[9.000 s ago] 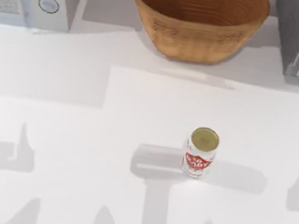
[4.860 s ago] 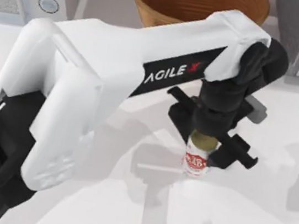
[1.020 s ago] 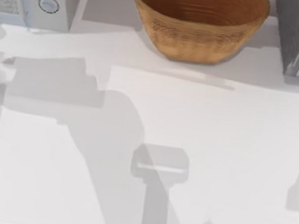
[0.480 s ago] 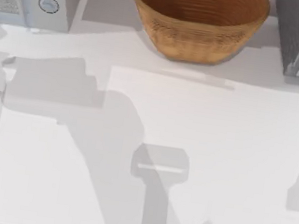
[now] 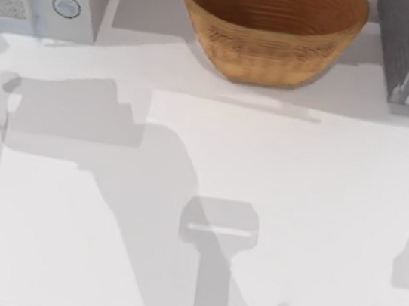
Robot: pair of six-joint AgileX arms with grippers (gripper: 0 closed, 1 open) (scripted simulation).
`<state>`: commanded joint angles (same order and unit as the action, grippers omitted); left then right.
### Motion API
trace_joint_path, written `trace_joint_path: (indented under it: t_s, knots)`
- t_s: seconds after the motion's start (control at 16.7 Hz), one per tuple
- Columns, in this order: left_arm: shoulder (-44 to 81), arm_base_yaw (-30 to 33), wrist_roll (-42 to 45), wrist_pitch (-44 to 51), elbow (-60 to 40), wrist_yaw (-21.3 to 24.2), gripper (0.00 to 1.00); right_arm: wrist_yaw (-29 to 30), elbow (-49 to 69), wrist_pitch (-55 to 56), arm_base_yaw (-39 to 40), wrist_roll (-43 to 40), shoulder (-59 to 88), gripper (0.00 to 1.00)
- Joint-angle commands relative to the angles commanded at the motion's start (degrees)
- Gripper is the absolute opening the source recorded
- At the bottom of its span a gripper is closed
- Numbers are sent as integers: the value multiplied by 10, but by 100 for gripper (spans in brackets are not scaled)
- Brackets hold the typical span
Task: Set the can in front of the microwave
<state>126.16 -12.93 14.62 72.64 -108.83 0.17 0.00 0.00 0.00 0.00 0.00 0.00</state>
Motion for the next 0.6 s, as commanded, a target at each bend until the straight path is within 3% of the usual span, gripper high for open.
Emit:
trace_joint_path:
  t_s: [0.6]
  knots:
    - [2,1,-1,92,-94,0,100,0,0,0,0,0,0,100]
